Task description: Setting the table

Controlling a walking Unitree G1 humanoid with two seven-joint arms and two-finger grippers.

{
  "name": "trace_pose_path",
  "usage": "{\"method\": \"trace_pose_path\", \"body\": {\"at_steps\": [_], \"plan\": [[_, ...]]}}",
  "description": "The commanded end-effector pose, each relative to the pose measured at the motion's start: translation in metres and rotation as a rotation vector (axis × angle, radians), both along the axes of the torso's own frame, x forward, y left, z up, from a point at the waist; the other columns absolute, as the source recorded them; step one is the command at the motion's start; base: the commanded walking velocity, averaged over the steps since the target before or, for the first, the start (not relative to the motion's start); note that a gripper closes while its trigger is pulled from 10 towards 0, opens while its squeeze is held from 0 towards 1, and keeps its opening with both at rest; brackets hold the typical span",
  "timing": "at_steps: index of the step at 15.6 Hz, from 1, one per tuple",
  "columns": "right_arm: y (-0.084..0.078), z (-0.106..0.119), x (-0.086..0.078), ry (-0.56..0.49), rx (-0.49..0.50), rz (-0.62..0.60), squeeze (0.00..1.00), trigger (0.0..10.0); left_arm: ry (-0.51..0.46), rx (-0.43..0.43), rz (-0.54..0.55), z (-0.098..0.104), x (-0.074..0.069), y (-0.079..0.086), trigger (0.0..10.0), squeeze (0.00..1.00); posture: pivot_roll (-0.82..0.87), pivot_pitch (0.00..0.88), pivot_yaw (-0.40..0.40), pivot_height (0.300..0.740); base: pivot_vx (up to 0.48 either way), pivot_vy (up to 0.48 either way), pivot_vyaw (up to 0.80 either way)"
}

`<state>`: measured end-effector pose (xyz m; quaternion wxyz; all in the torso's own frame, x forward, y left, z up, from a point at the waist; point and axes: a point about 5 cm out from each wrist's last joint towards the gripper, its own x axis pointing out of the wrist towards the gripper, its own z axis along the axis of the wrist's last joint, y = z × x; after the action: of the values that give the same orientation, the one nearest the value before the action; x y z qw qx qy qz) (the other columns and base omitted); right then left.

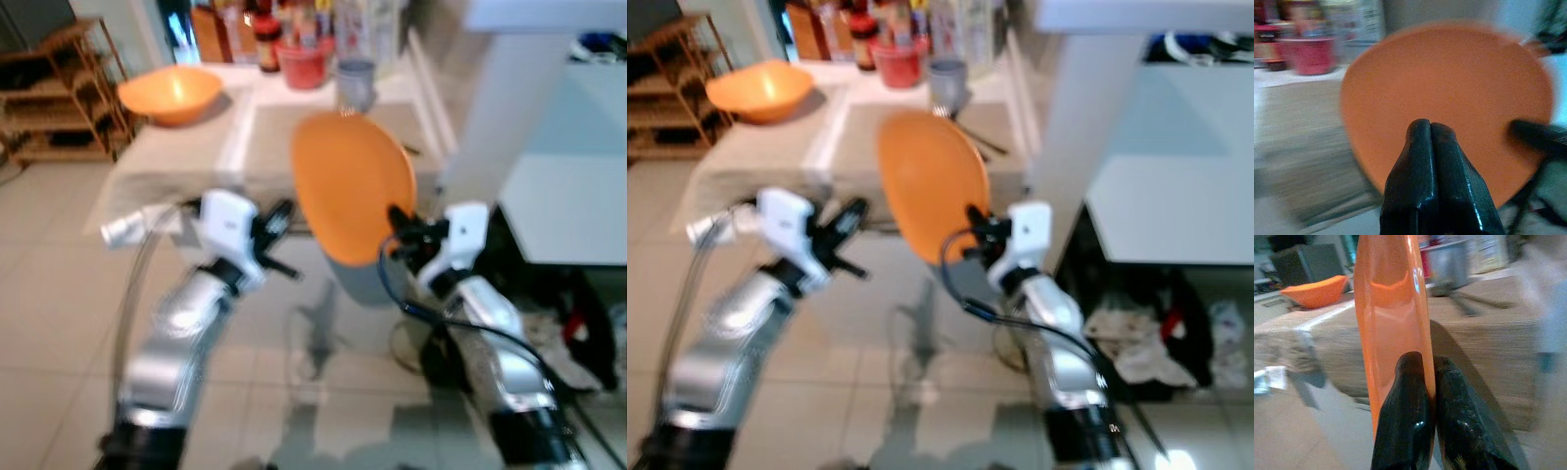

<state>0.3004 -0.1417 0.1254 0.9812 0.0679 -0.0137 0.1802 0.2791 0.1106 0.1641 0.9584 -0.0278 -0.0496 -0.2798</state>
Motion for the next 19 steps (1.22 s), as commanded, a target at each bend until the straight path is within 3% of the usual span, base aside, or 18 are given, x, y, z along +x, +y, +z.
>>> {"method": "trace_pose_path", "body": {"at_steps": [1,4,9,15,19], "plan": [[0.0035,0.0144,0.0027,-0.067,0.018,0.003,0.00,0.0,-0.019,0.010,0.021,0.0048,0.0011,0.0081,10.0,0.00,-0.06,0.000,0.065,0.740,0.000,0.000,0.00],[0.0026,0.0119,0.0014,-0.061,0.016,0.001,0.00,0.0,-0.020,0.008,0.031,0.0057,0.0026,0.0075,10.0,0.00,-0.07,0.000,0.067,0.740,0.000,0.000,0.00],[0.0014,0.0101,0.0005,-0.056,0.016,-0.002,0.00,0.0,-0.012,0.017,0.048,0.0052,0.0051,0.0079,10.0,0.00,-0.07,0.000,0.068,0.740,-0.395,0.000,0.00],[0.0027,0.0098,-0.0003,-0.054,0.015,-0.001,0.00,0.0,-0.035,0.066,0.039,0.0041,0.0057,0.0072,10.0,0.00,-0.08,0.000,0.072,0.740,0.000,0.000,0.00],[0.0012,0.0112,-0.0007,-0.063,-0.002,-0.011,0.00,0.0,-0.034,0.061,0.034,0.0032,0.0078,0.0060,10.0,0.00,-0.09,0.000,0.073,0.740,0.000,-0.469,0.00]]}}
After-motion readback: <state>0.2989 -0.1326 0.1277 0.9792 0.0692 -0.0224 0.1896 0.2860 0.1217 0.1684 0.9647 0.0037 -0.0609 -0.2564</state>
